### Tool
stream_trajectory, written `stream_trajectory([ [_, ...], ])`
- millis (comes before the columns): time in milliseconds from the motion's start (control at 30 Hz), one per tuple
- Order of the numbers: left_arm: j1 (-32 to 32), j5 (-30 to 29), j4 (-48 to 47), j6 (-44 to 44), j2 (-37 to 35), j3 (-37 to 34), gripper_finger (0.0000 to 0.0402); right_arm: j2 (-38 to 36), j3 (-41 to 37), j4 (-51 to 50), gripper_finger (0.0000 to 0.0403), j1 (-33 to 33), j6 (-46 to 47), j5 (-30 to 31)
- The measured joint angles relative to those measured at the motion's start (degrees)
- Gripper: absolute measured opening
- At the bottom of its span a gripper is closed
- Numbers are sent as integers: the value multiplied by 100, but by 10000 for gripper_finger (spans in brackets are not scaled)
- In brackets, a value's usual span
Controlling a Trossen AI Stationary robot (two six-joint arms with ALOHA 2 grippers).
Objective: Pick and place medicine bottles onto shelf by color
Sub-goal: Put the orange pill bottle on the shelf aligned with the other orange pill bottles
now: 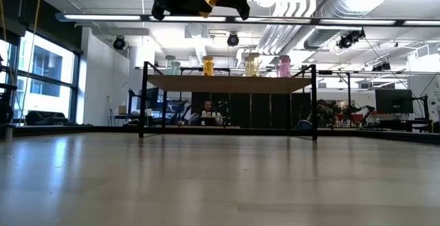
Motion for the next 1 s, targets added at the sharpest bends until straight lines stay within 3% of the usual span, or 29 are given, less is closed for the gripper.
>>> stream_trajectory([
  [300,0,4,0,-1,0,0,98,-2,0,-1,105,0,97,-4],
  [567,0,-9,-158,-312,-9,0,157,-4,0,4,105,0,102,268],
  [800,-2,-157,-950,-657,-510,2,208,-7,0,159,106,-4,94,498],
  [1000,-2,-175,-1591,-944,-1128,7,215,-9,0,197,106,-7,25,802],
])
